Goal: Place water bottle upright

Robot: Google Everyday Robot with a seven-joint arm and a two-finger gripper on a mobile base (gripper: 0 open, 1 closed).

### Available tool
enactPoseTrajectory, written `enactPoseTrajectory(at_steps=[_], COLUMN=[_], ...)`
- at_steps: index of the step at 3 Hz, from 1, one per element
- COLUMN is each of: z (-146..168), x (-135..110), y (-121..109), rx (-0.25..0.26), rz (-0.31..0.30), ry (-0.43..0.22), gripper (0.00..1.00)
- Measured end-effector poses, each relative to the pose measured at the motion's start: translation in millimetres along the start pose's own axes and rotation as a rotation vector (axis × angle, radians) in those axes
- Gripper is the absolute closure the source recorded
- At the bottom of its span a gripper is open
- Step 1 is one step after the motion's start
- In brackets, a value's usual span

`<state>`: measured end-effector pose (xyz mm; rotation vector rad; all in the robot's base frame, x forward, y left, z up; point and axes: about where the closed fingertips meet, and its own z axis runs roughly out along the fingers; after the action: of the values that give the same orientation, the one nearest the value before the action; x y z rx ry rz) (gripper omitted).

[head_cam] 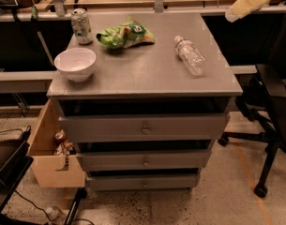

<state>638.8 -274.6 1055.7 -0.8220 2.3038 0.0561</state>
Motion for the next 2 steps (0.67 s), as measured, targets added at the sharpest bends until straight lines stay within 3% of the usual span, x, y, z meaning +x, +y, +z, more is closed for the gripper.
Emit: enactPoseTrajectory(at_steps=[1, 2], z=[0, 20], x=[0, -11], y=[0, -6], rx=[0.000, 0.001], rz=[0.000, 0.064], ry=[0.000, -0.002], gripper=[0.00, 0.00])
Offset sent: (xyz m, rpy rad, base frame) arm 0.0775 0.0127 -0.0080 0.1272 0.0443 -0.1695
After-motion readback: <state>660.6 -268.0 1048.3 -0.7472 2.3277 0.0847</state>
